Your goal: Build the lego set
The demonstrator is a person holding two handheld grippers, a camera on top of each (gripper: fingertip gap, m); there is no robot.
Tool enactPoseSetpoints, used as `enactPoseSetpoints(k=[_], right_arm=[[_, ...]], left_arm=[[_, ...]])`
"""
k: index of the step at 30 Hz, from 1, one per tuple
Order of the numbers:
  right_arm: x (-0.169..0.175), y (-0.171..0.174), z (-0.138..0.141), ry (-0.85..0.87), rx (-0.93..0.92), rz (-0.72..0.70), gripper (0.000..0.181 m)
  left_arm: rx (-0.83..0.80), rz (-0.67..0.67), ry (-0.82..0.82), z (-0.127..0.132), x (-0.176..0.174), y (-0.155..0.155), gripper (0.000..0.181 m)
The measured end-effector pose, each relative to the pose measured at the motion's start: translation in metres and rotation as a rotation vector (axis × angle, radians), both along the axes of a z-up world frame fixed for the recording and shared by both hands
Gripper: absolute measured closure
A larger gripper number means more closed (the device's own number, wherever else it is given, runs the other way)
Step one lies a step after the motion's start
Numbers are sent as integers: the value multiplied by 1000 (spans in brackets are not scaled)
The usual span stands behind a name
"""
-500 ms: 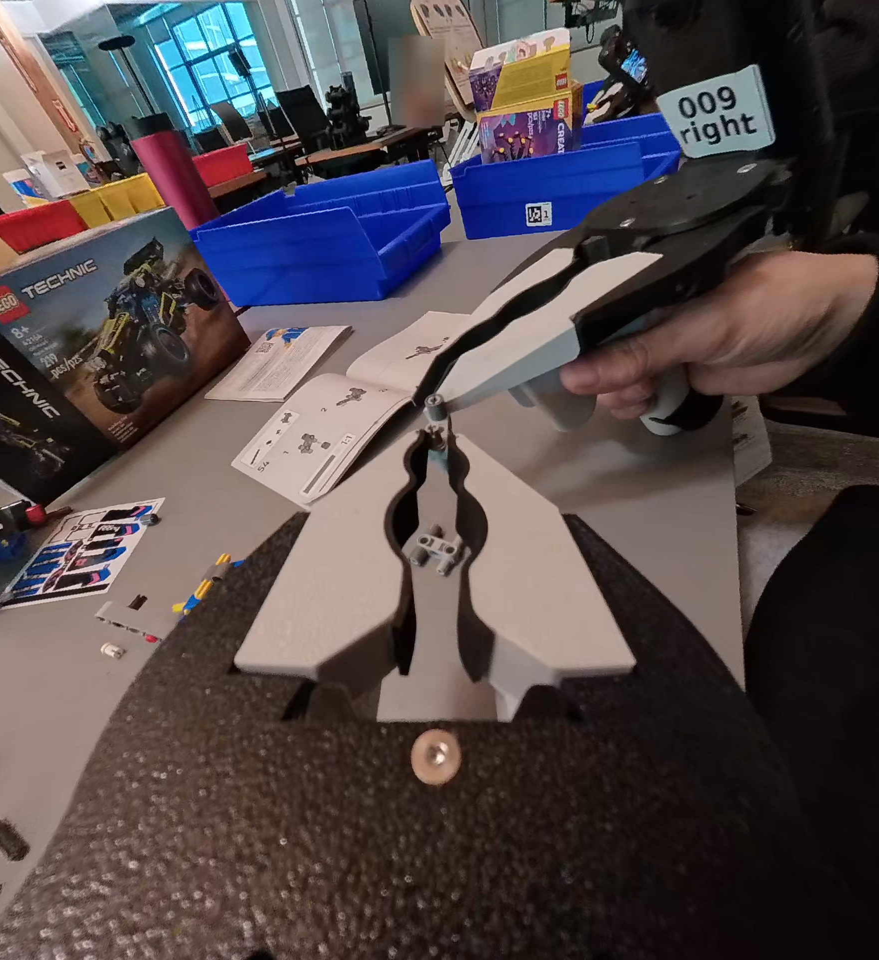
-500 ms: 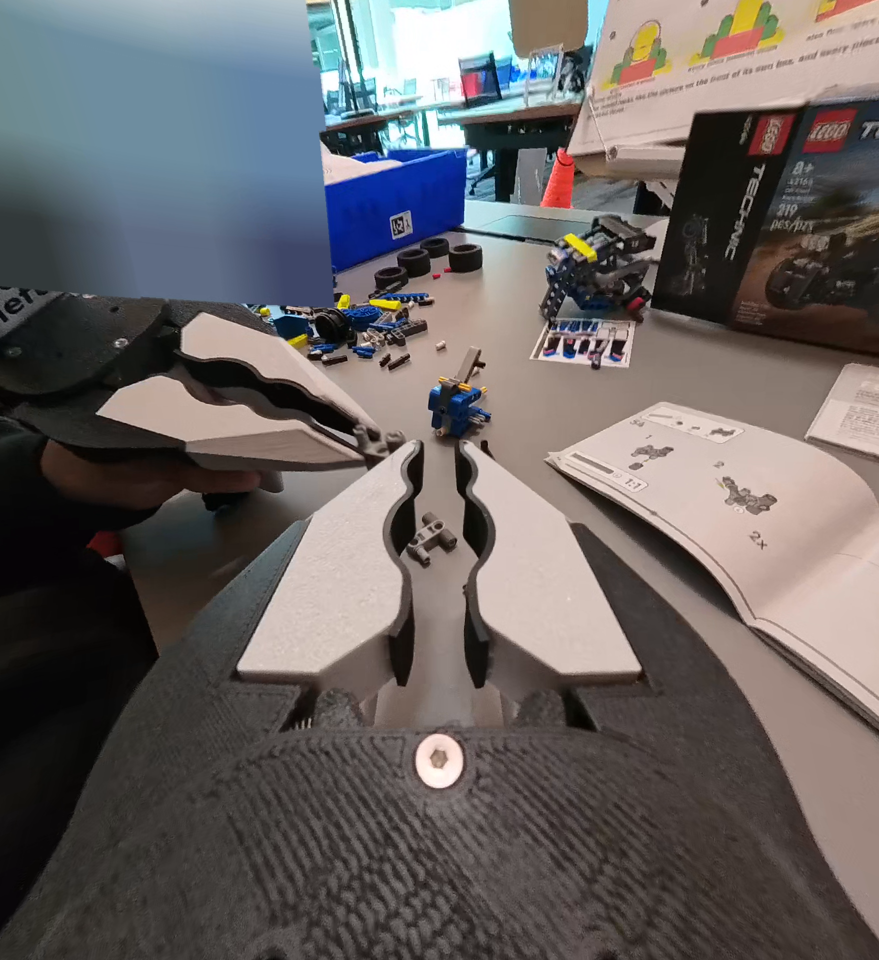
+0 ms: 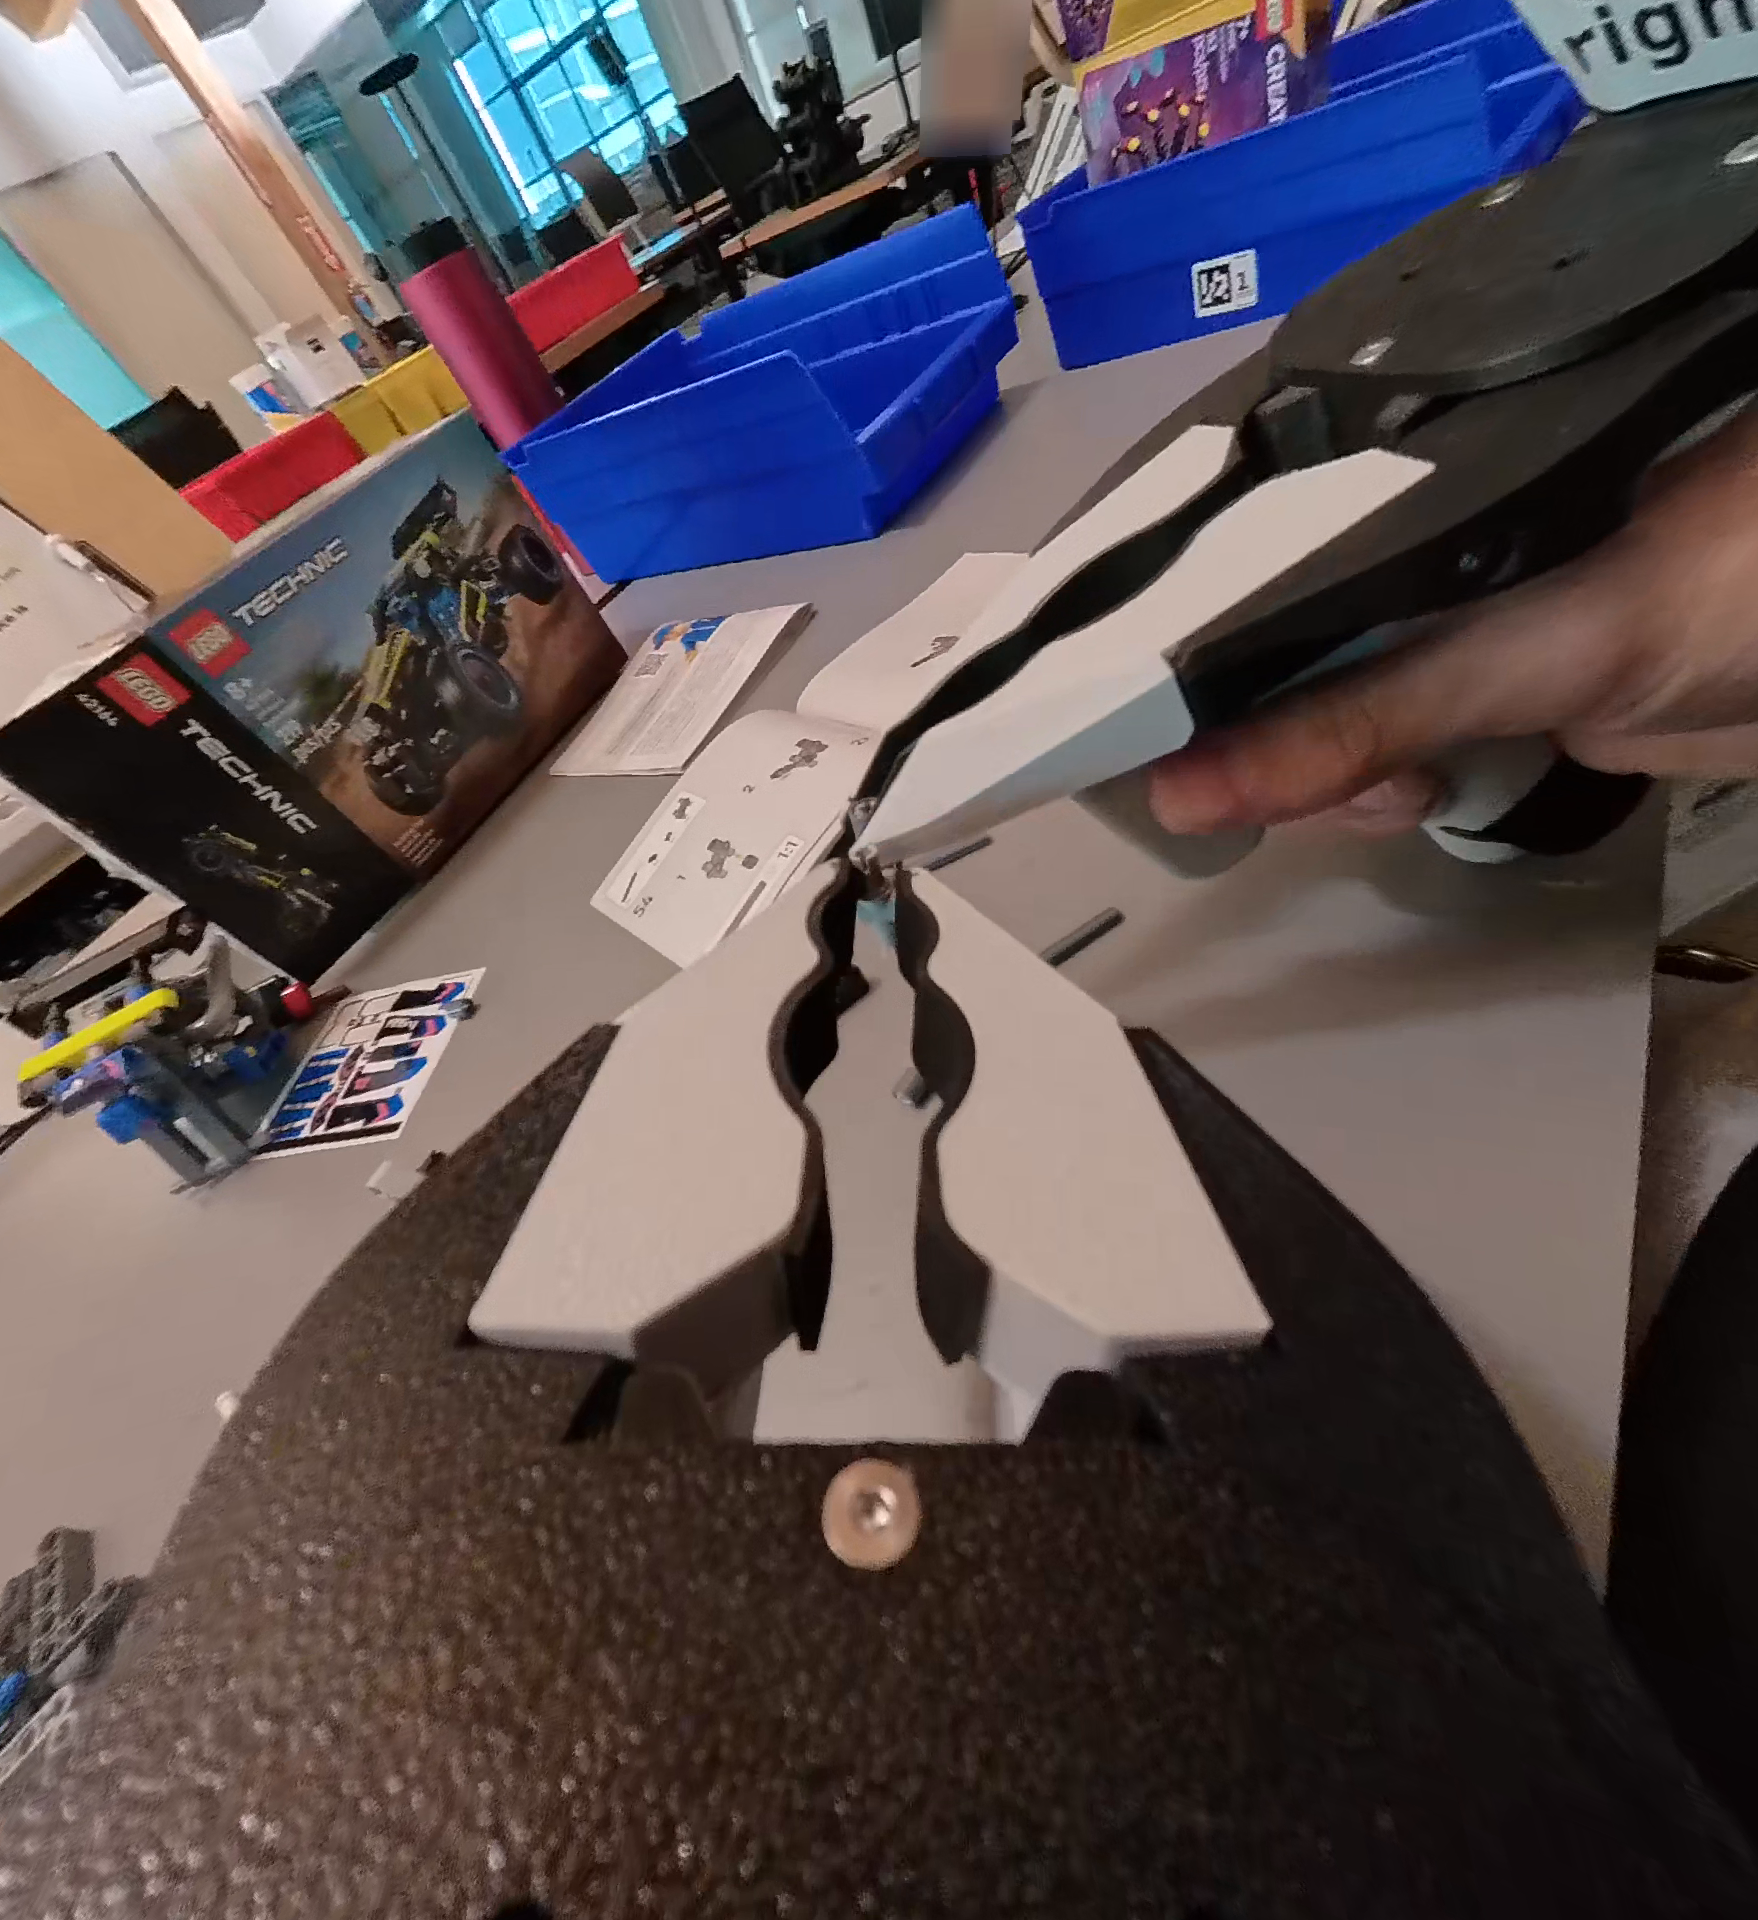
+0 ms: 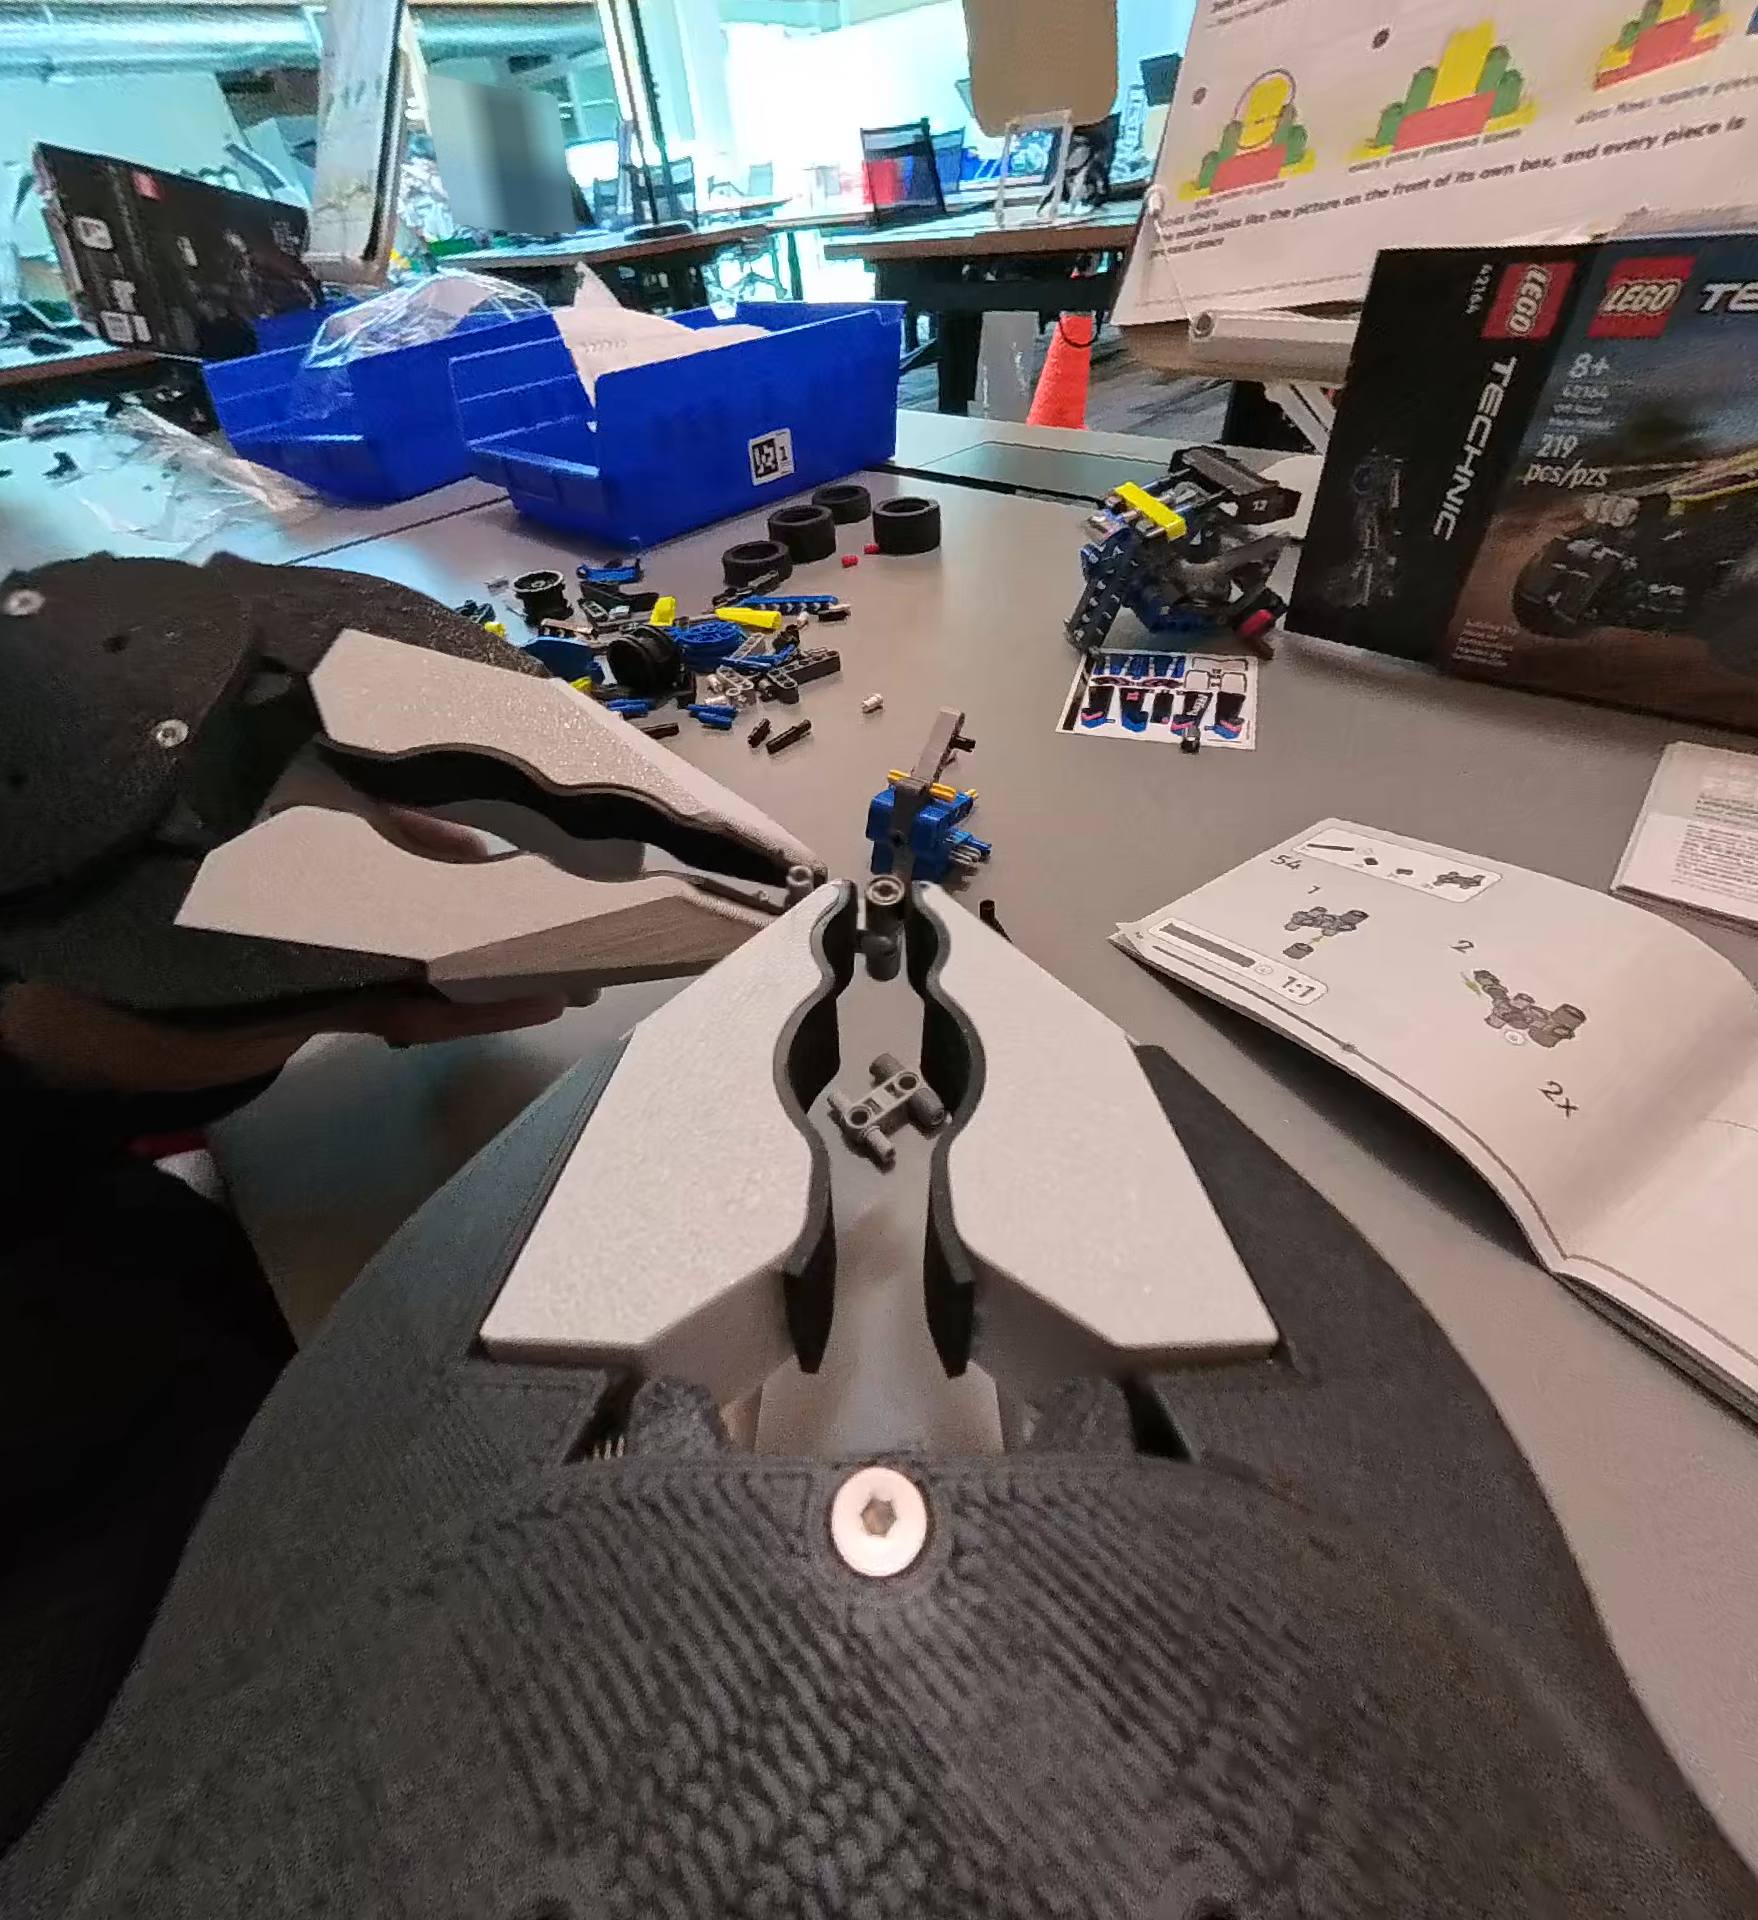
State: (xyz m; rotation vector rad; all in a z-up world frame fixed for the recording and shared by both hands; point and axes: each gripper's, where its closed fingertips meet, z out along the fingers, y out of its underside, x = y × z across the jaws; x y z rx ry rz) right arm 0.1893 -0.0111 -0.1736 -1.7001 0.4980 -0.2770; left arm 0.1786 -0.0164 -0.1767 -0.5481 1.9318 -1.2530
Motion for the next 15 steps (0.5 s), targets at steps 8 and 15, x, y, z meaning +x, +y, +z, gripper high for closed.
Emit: enactPoseSetpoints(k=[8,15], right_arm=[[2,1,2,-65,-26,-31,175],[37,-46,-7,-83,-119,4,176]], left_arm=[[-9,58,14,0,2,2,177],[-80,65,134,0,14,32,150]])
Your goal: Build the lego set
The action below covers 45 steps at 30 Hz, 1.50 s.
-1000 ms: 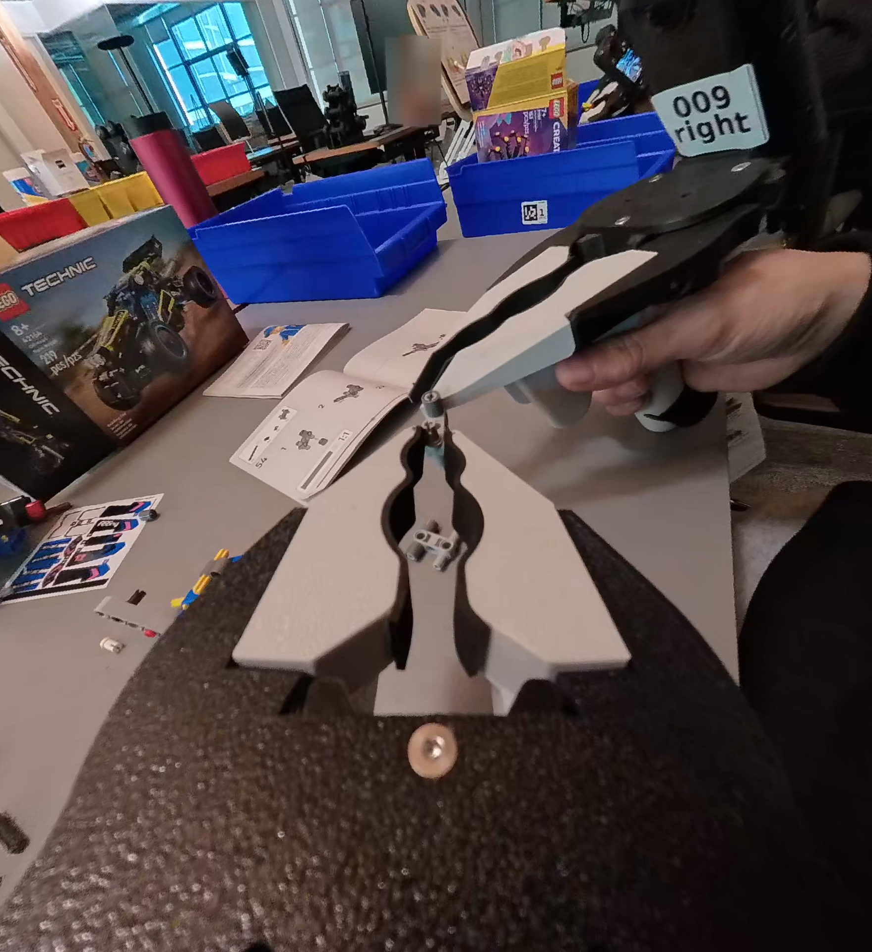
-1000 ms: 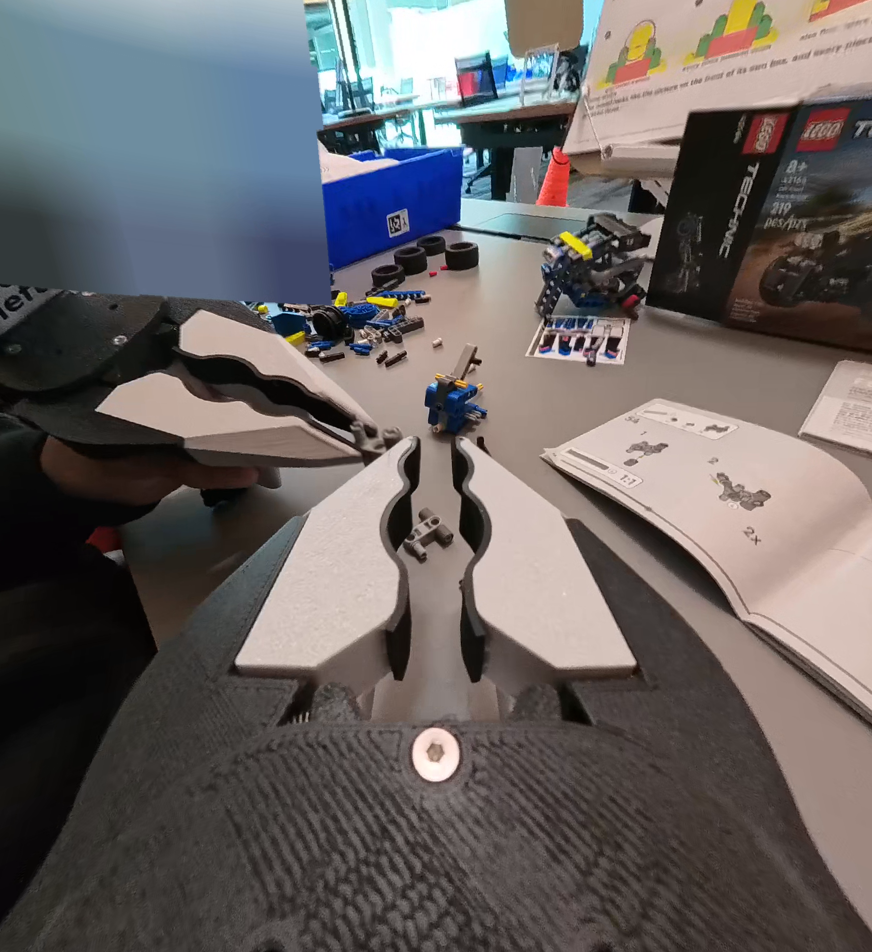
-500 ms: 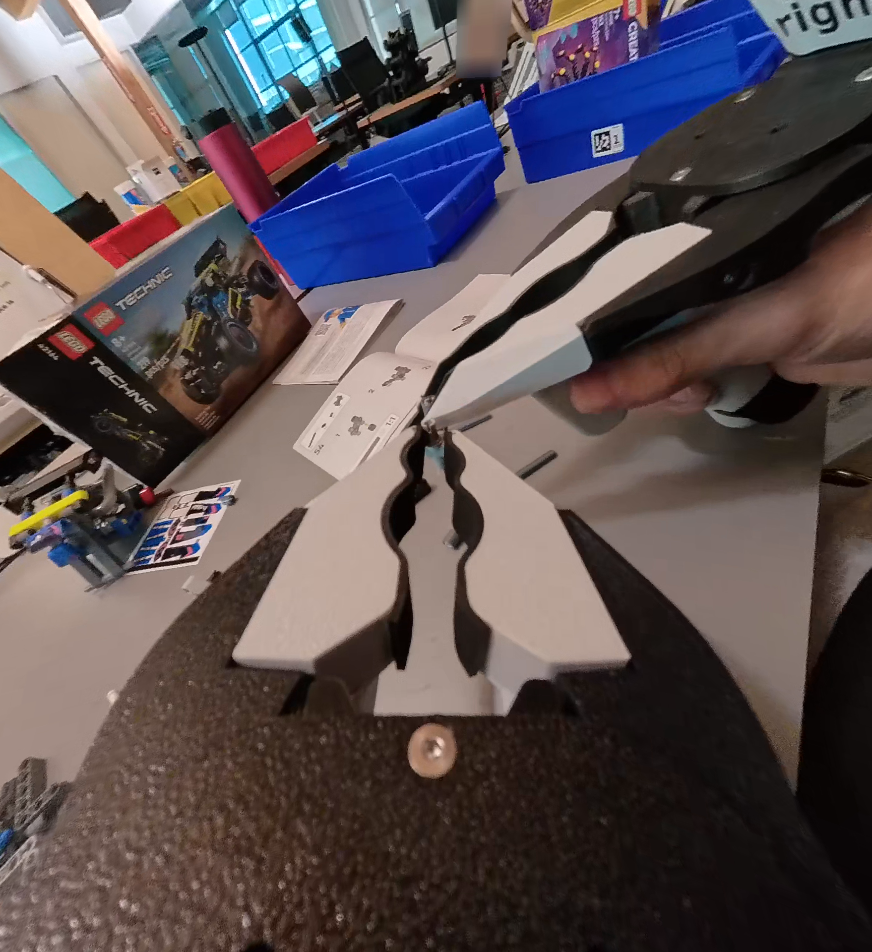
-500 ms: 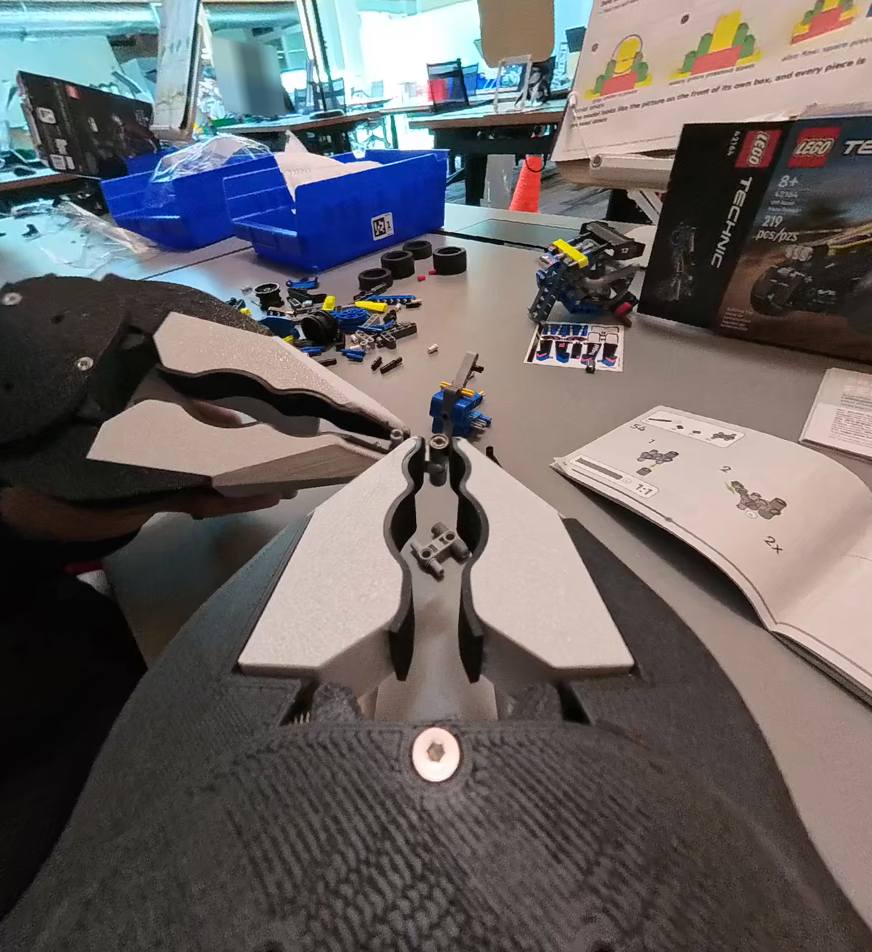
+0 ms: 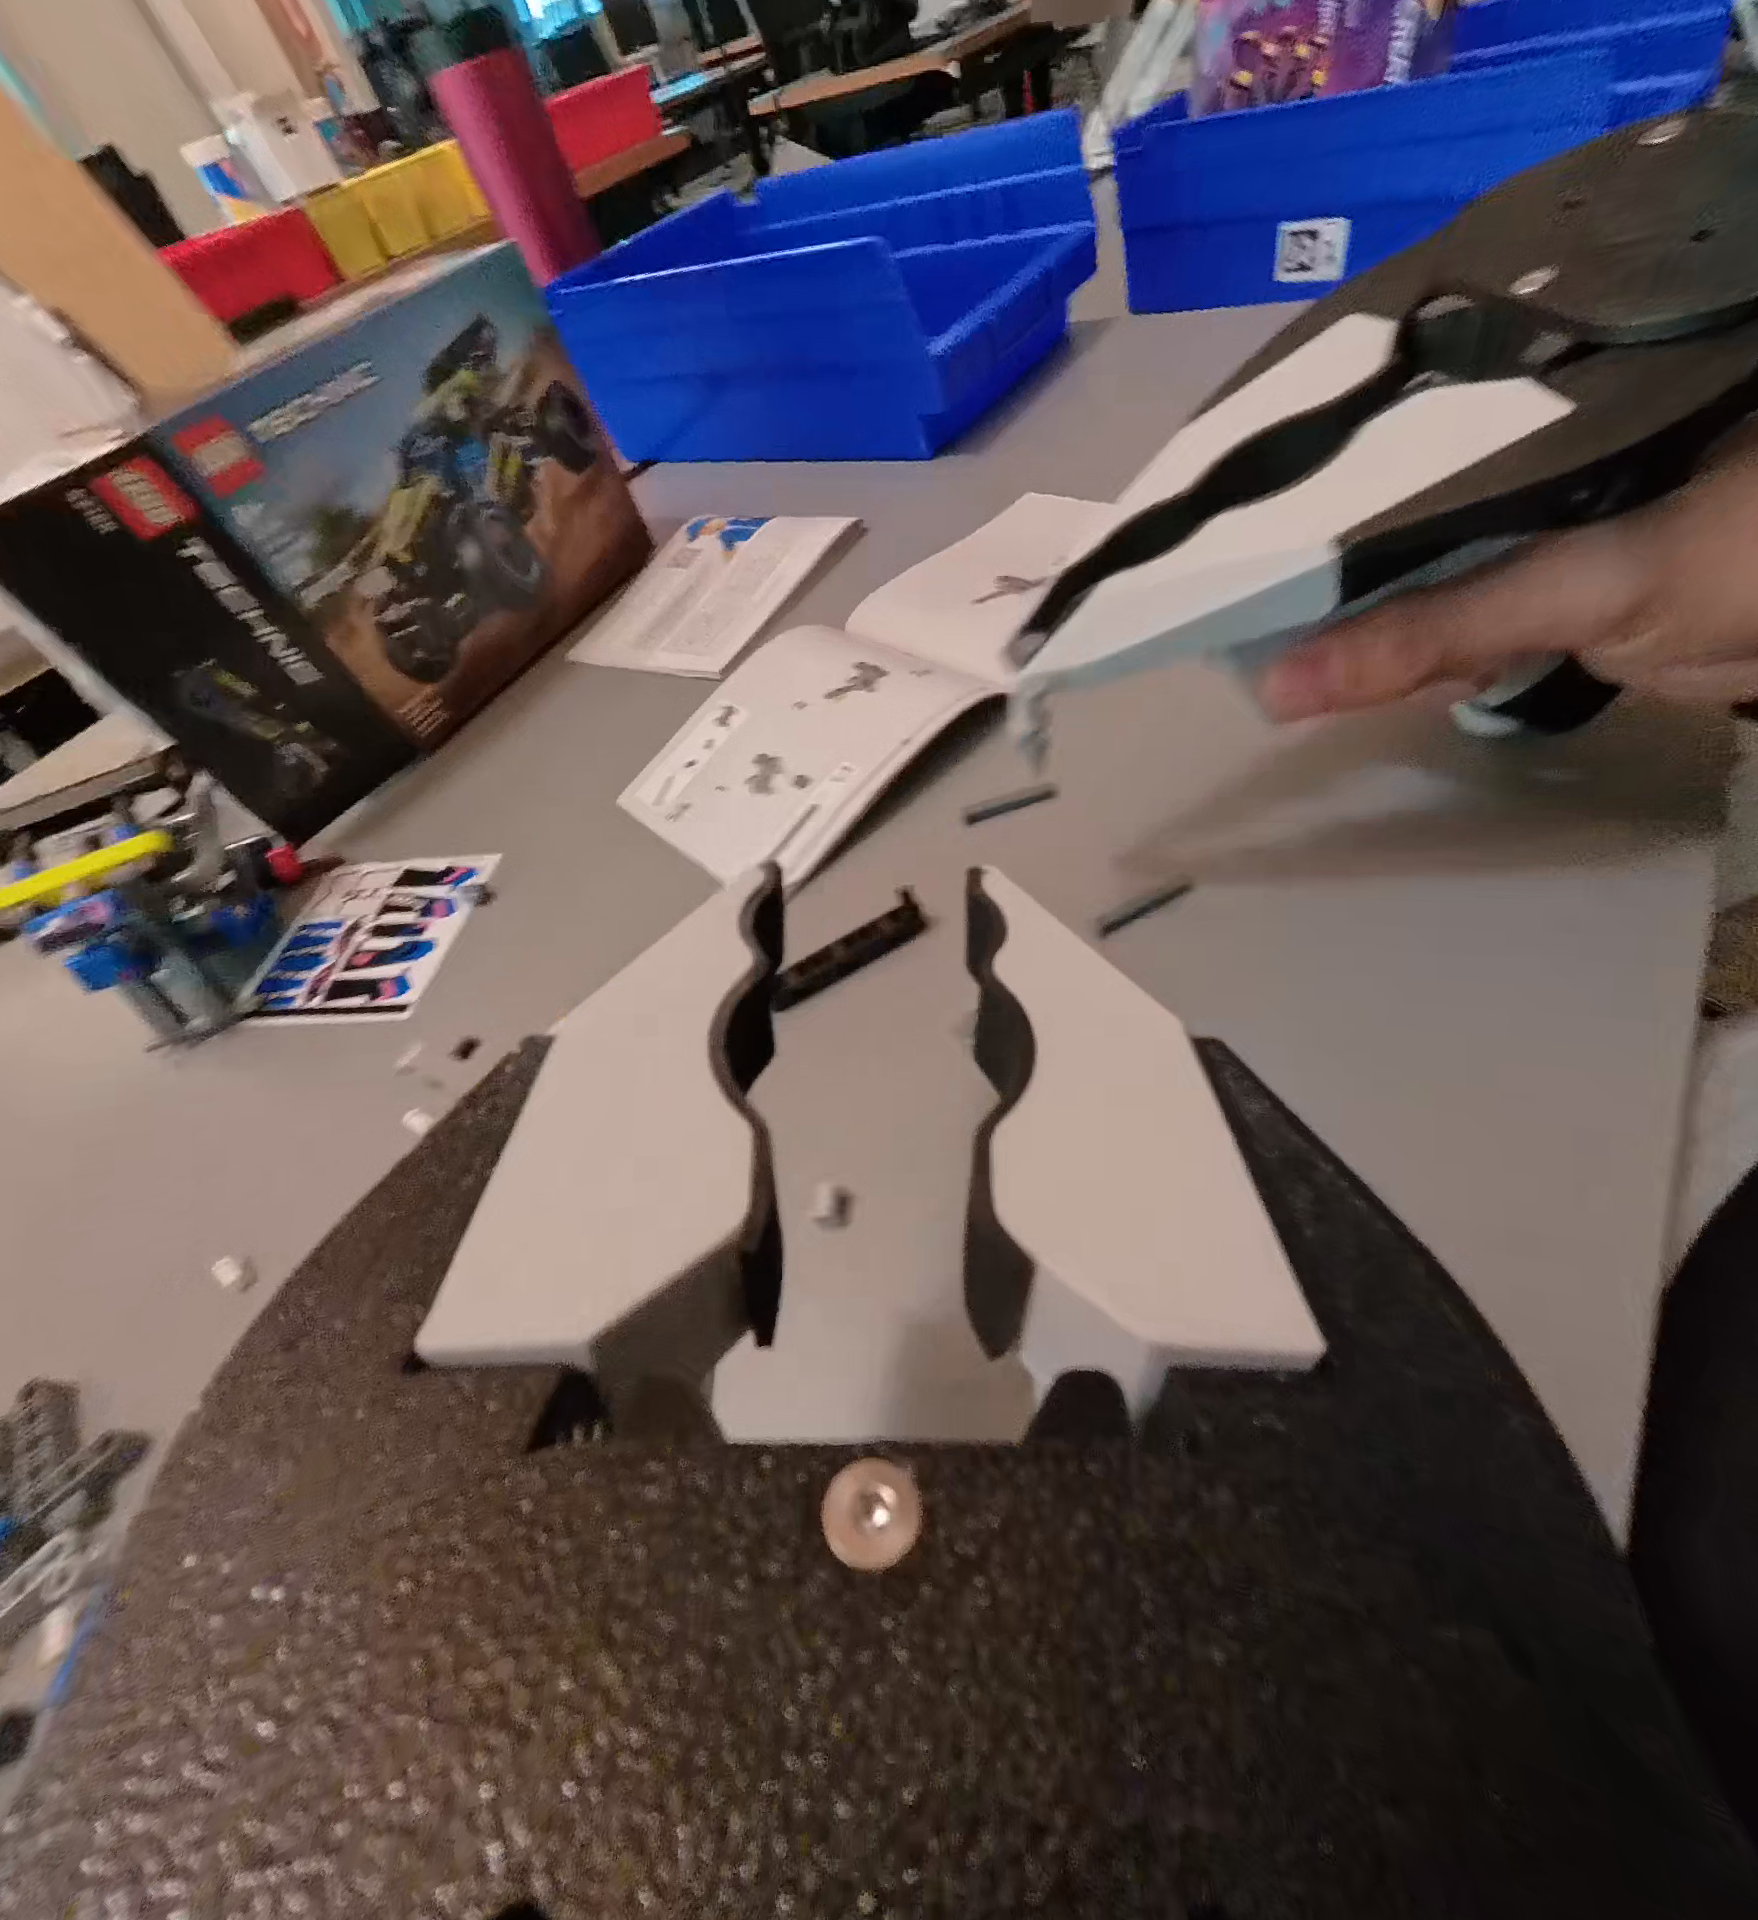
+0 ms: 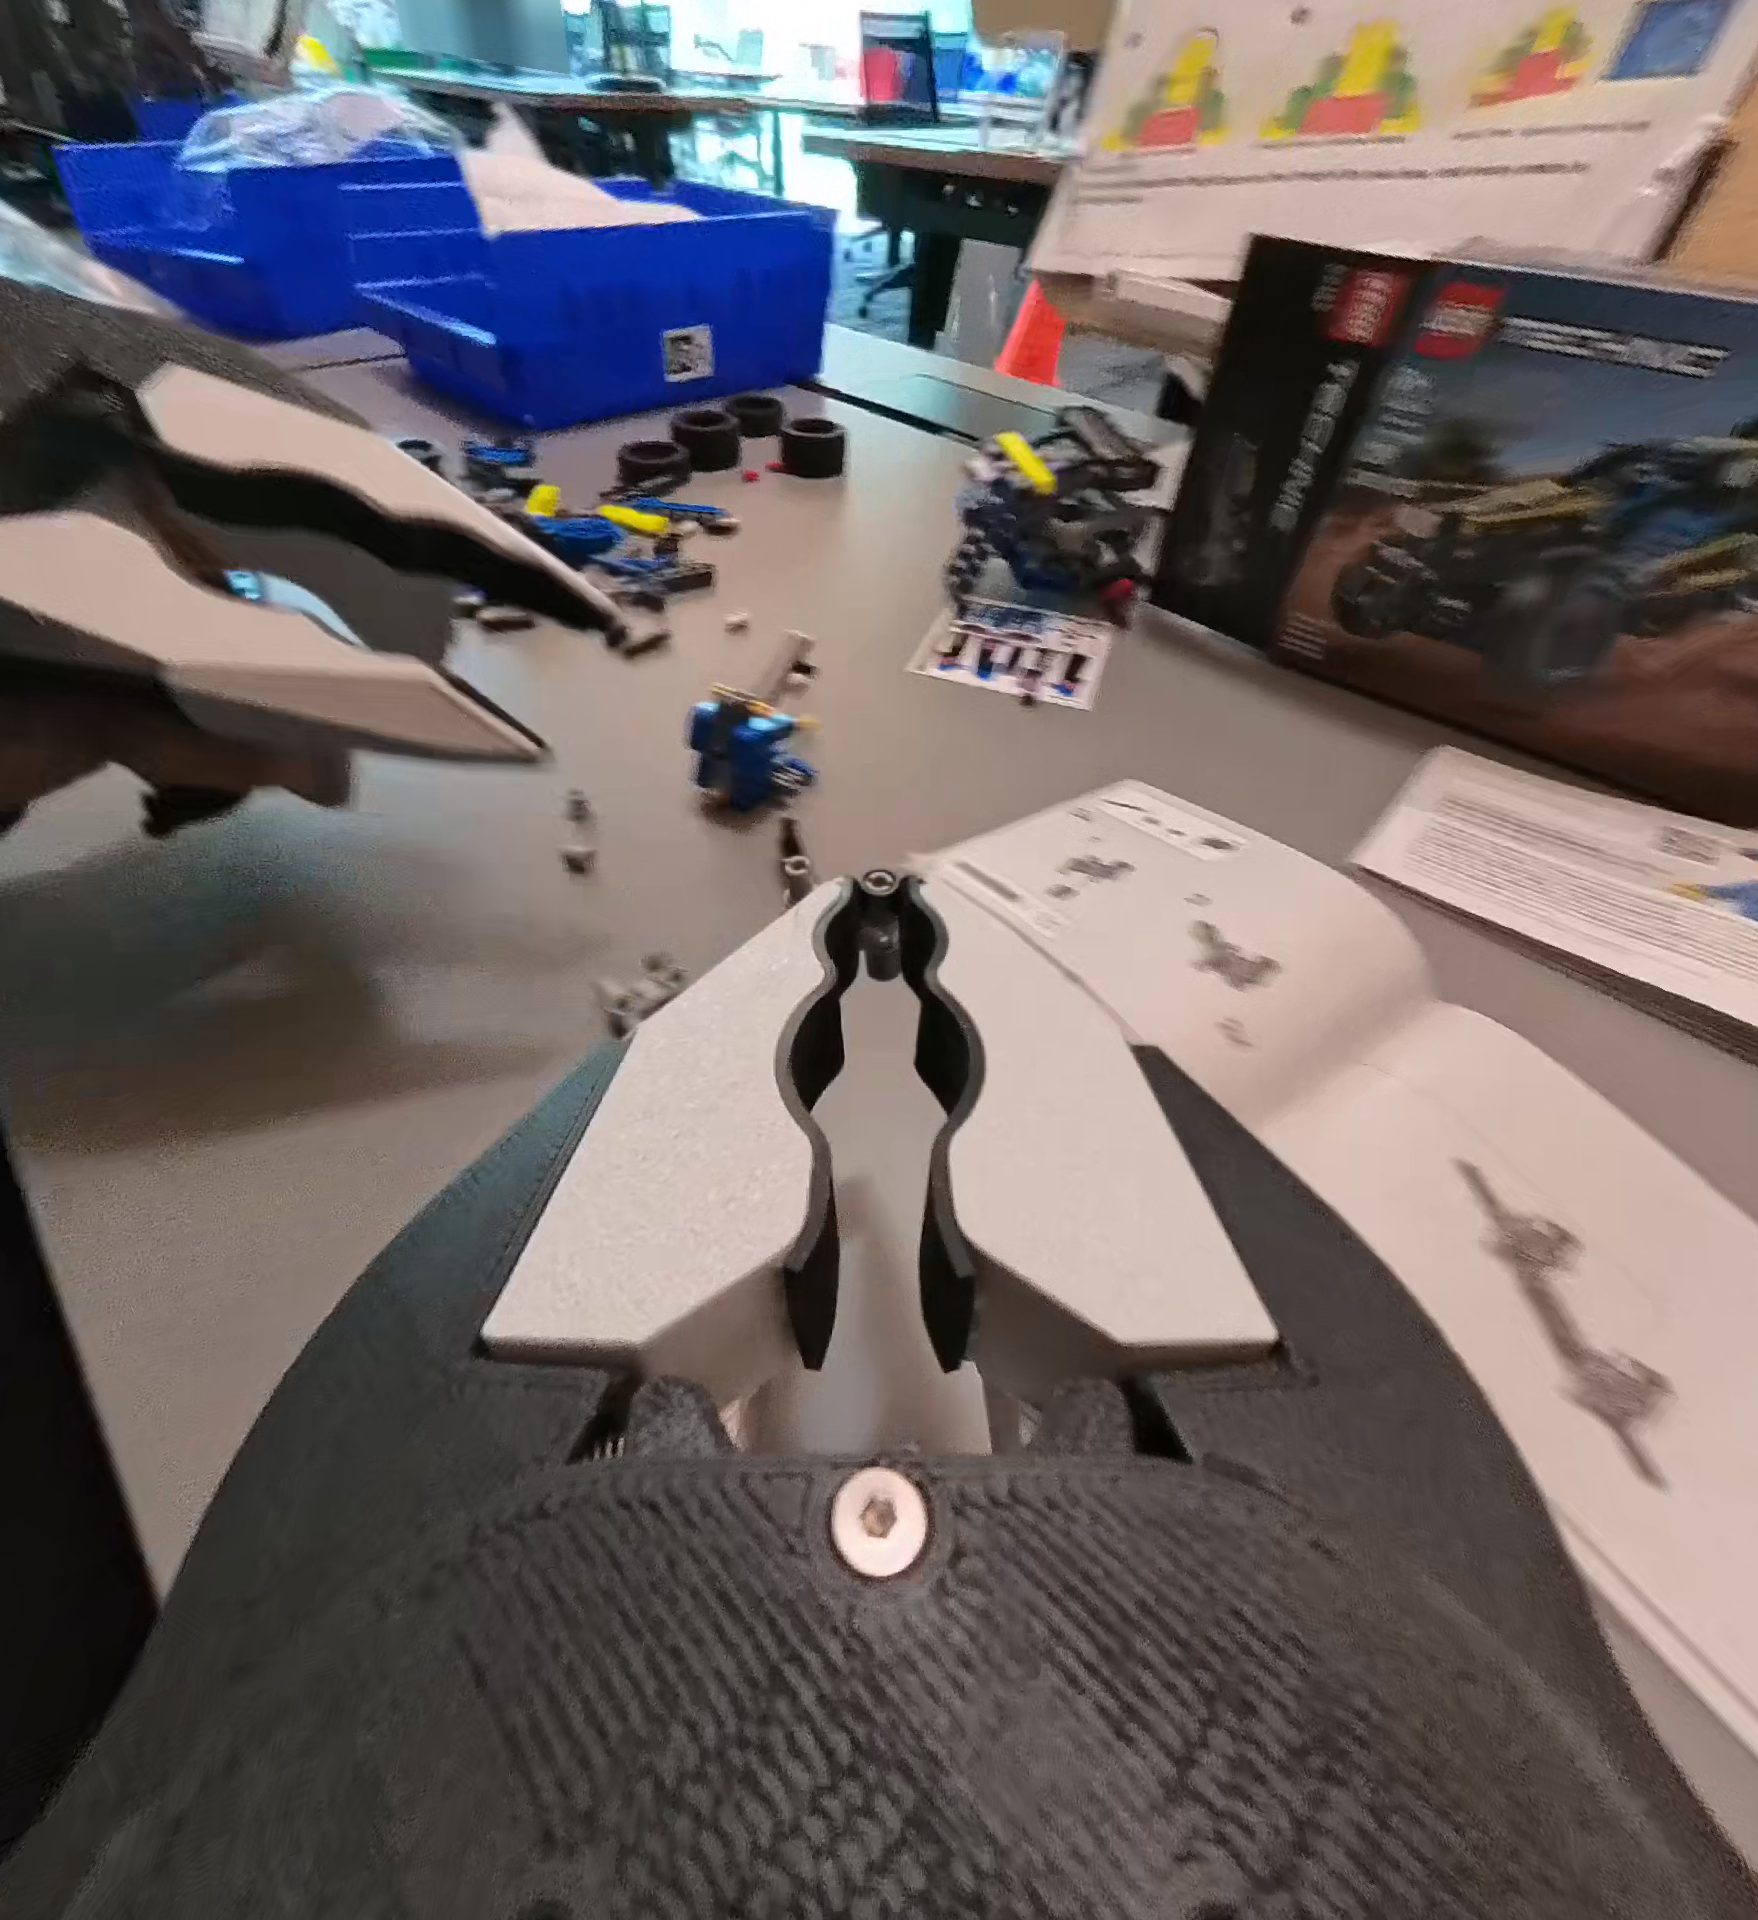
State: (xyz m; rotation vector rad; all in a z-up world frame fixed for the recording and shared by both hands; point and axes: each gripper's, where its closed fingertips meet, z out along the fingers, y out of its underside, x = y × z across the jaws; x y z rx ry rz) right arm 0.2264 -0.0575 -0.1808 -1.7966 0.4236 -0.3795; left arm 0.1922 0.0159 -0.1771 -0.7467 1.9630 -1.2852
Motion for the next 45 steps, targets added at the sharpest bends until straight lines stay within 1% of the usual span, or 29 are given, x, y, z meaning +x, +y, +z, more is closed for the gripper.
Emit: enactPoseSetpoints(k=[1,2,4,7,9,10,12,14,16,18,19,21,23,25,28,34,39,42,45], right_arm=[[8,-12,3,5,15,-2,176],[15,-21,6,17,38,12,176],[36,-38,5,51,28,0,176],[57,-43,8,90,51,53,176],[77,-48,9,89,70,41,176],[86,-50,12,101,102,37,176],[96,-50,26,115,226,66,176],[105,-51,31,139,307,79,176],[106,-49,22,148,277,81,176],[105,-49,22,130,262,78,176],[106,-50,23,130,273,67,176],[103,-50,26,145,301,109,176],[102,-51,27,187,334,148,176],[100,-52,29,191,351,169,176],[98,-53,32,176,366,177,176],[100,-60,39,200,440,189,176],[96,-53,34,189,382,203,176],[94,-48,29,187,339,214,176],[92,-46,28,190,330,230,176]], left_arm=[[-16,20,-4,4,5,11,142],[-31,40,-6,7,10,23,139],[-40,83,-18,14,22,48,136],[-22,115,-69,24,42,78,143],[-48,112,-89,31,54,89,153],[-63,113,-89,33,59,94,153],[-64,130,-111,33,69,107,153],[-53,190,-112,28,79,124,146],[-42,231,-124,24,85,136,140],[-27,270,-143,20,88,145,136],[-18,287,-157,20,89,148,135],[27,324,-199,19,91,152,135],[137,358,-221,12,94,157,135],[249,405,-258,10,95,163,137],[325,411,-297,10,94,161,139],[354,401,-303,9,93,155,147],[339,397,-301,10,91,154,152],[285,366,-279,10,88,151,159],[166,279,-241,13,83,143,161]])
